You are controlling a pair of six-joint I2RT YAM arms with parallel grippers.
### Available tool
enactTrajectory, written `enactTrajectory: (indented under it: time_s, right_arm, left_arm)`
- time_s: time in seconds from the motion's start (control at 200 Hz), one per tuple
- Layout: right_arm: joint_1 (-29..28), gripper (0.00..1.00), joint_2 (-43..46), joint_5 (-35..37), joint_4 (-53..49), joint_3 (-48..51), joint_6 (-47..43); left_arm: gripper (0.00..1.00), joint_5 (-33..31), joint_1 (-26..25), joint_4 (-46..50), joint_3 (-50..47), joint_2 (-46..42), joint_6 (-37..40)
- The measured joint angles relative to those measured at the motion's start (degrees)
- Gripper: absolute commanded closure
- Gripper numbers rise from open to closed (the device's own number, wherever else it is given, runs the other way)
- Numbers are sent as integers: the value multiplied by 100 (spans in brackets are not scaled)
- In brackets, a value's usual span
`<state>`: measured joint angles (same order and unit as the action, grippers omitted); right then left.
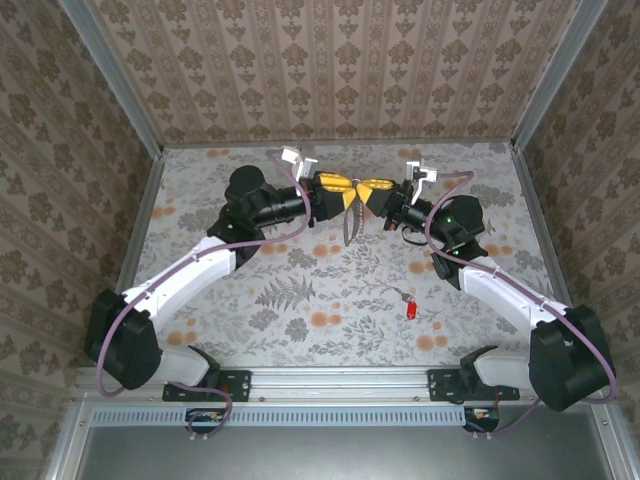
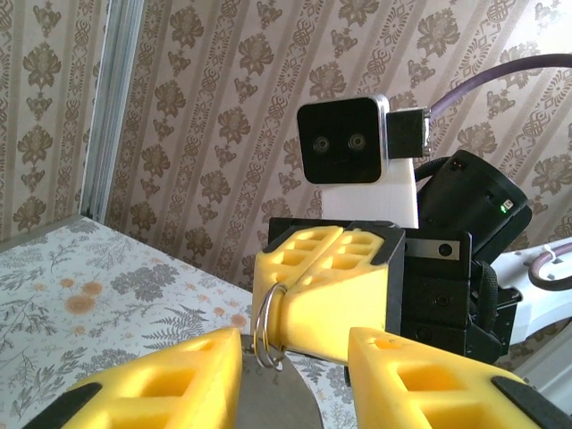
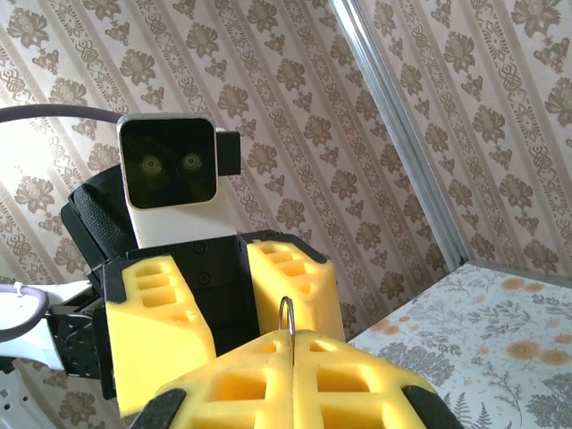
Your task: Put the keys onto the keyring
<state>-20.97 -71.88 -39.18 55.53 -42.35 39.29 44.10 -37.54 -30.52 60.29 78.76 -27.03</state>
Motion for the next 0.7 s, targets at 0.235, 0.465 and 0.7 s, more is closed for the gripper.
enactTrajectory:
  time_s: [0.235, 0.465, 0.7]
  right_arm:
    - [-9, 100, -13, -2, 2, 0, -2]
    - [-9, 100, -15, -2, 2, 0, 0]
    - [11, 72, -11, 4, -105, 0, -9]
  left_arm:
    - [84, -46, 2, -39, 15, 24, 0]
    - [100, -63, 2, -46, 31, 61, 2]
    - [100, 26, 0, -39, 122, 168, 9]
